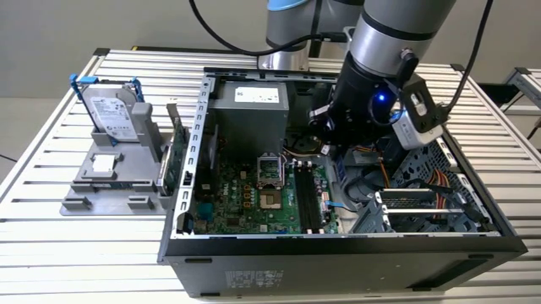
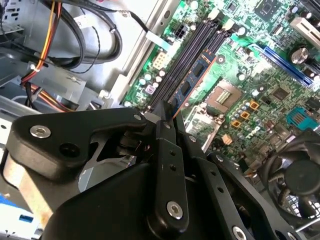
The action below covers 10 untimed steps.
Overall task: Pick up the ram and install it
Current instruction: 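Insert the ram into the slot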
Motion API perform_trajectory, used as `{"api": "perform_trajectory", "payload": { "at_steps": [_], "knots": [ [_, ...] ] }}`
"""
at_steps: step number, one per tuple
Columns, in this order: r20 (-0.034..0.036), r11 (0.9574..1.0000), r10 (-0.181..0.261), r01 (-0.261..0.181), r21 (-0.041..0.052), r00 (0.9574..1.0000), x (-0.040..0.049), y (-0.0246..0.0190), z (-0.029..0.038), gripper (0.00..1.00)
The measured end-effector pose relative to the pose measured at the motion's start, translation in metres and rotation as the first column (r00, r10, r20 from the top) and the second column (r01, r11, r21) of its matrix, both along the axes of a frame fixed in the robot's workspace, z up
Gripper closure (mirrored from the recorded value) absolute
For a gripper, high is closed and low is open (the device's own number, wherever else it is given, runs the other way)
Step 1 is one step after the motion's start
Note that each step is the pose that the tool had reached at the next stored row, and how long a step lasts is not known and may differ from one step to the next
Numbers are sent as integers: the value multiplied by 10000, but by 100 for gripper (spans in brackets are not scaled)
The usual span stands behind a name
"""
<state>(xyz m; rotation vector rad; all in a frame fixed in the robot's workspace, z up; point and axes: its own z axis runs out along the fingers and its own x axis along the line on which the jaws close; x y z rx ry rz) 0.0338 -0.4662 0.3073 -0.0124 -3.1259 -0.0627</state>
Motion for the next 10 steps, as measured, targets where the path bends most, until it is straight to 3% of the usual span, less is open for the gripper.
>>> {"api": "perform_trajectory", "payload": {
  "at_steps": [4,10],
  "knots": [
    [-20,9999,-1,0,-137,10000,-1,-1,-25,100],
    [-56,9999,0,-1,-155,10000,-5,-1,-97,100]
  ]
}}
